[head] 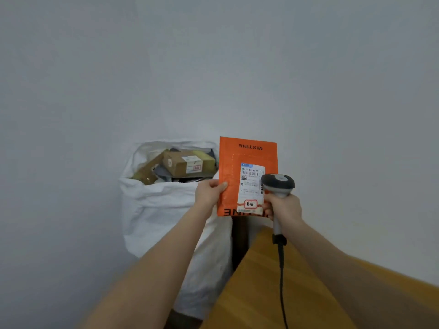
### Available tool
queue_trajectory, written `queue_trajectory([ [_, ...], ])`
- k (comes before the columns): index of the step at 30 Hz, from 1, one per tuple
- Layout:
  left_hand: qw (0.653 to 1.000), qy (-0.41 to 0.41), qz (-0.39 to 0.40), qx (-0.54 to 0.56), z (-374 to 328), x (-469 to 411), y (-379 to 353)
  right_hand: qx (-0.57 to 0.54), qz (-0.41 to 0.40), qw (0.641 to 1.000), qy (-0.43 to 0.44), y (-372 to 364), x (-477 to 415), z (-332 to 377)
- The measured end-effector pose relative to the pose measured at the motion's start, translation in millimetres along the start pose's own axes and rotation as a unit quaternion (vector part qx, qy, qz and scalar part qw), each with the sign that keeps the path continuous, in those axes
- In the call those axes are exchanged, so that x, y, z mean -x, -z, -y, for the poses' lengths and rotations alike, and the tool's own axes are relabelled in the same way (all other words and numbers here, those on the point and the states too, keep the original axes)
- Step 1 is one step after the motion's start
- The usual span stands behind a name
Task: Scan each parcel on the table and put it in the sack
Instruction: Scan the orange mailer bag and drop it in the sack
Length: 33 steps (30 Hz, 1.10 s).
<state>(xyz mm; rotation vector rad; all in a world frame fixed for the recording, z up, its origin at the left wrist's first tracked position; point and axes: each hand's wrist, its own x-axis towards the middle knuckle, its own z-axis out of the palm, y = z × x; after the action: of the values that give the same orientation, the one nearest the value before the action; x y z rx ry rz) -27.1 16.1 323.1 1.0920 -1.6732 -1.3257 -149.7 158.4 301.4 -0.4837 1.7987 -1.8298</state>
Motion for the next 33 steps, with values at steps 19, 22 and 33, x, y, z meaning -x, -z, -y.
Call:
queue_trajectory([
  [19,0.905,-0.228,-0.126,-0.336,-42,-195,152,-0.044,-0.08,0.995,-0.043,-159,-93,15],
  [22,0.858,-0.219,-0.075,-0.458,-30,-217,140,-0.03,-0.111,0.991,-0.062,-166,-107,4],
  [33,0.624,-0.203,0.186,-0.731,29,-251,81,0.009,-0.102,0.985,-0.138,-199,-131,-14],
])
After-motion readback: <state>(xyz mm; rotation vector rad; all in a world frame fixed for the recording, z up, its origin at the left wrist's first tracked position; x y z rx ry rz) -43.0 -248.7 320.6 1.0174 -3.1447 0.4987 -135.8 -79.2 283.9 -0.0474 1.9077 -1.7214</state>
